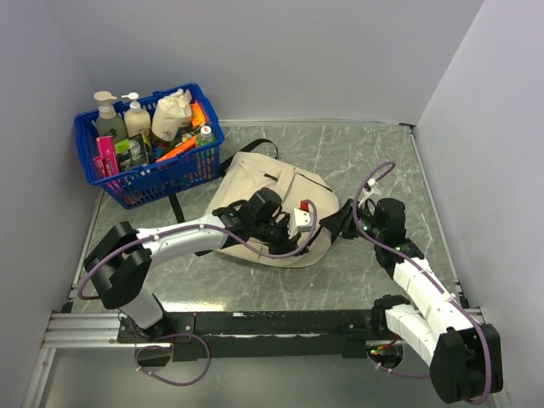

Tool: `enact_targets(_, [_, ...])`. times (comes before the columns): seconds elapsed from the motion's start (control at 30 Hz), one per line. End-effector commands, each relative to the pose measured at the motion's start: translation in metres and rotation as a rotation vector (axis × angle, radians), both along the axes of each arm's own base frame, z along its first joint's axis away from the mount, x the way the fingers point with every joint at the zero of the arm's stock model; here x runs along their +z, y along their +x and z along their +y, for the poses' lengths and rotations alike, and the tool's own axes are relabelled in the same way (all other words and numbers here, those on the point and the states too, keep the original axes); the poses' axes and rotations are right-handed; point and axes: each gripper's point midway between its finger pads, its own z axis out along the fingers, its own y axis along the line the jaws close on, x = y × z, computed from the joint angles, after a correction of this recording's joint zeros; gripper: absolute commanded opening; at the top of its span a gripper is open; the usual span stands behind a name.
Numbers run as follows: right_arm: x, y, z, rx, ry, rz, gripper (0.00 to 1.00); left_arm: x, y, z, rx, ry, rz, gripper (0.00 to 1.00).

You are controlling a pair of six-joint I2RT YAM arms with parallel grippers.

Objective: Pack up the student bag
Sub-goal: Zip the student bag at the center of the board.

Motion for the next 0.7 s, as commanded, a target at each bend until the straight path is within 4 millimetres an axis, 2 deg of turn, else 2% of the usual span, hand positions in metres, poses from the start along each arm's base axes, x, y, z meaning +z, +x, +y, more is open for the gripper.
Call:
enact_targets(0.0, [0.007,0.003,0.000,0.015,-0.004,-0.053,0.27,0.020,0.009,-0.011,0.021,-0.057,-0.046,0.01])
enact_targets(0.13, [0.003,0.010,-0.008,-0.026,-0.054,-0.048,0.17,0.030,0.011,-0.008,0.026,-0.066,-0.077,0.01])
enact_targets(0.3, [0.002,0.019,-0.016,-0.076,-0.087,-0.052,0.00,0.034,-0.002,0.008,-0.008,-0.041,-0.084,0.01])
enact_targets(0.43, [0.006,0.029,-0.022,-0.124,-0.106,-0.066,0.00,0.026,-0.010,0.022,-0.031,-0.015,-0.101,0.01])
enact_targets(0.47, [0.006,0.031,-0.025,-0.139,-0.113,-0.065,0.00,0.030,-0.011,0.024,-0.031,-0.023,-0.114,0.01])
enact_targets(0.67, [0.019,0.040,-0.024,-0.157,-0.098,-0.089,0.00,0.026,-0.017,0.036,-0.031,-0.023,-0.136,0.01])
